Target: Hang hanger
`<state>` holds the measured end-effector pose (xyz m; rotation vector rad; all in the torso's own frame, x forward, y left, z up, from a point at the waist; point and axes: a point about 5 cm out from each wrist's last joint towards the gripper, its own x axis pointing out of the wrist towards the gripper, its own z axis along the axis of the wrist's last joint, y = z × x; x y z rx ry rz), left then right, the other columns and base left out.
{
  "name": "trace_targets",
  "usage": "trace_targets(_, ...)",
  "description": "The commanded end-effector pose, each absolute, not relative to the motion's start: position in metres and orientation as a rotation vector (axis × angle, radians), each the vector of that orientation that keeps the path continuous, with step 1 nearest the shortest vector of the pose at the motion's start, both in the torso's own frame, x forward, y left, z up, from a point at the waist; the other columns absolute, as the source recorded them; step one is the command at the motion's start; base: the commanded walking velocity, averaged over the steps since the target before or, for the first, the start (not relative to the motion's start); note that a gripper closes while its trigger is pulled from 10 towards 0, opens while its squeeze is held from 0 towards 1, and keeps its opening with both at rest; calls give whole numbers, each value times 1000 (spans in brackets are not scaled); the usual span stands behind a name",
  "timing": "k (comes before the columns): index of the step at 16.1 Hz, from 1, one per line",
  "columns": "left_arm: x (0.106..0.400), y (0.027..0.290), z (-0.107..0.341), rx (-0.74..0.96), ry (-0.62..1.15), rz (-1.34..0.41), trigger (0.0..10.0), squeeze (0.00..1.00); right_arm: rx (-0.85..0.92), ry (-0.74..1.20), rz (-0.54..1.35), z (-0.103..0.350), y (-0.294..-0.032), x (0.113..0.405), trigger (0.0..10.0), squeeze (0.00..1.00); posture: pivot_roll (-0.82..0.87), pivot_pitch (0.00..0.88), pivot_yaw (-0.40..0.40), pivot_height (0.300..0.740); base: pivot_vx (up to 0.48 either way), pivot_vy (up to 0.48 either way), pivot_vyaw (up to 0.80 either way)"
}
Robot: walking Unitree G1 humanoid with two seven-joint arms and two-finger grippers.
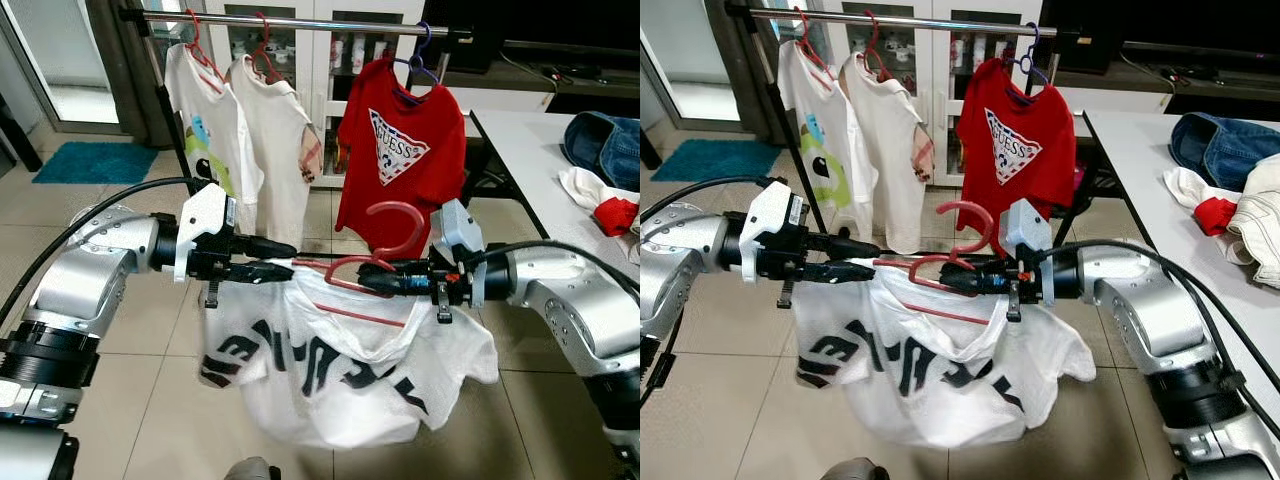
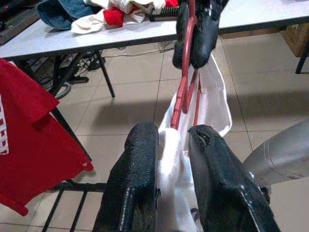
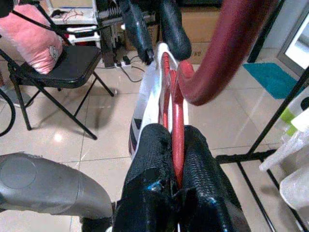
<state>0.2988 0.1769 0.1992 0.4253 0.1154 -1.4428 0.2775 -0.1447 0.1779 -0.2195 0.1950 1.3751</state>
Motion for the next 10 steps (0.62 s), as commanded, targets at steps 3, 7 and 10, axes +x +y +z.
trace_targets(3,300,174,231,414,-32,-1429,10000,0,-287,224,1259,173,-158,279,0,0,-62,0,14,740,0,0,0)
trace_targets(7,306,177,244,284,-143,-1207,10000,0,-241,215,1049,156,-165,279,0,0,-48,0,8,740,0,0,0)
trace_targets(10,305,181,221,238,-82,-1036,10000,0,-185,194,879,145,-167,278,0,0,-42,0,7,740,0,0,0)
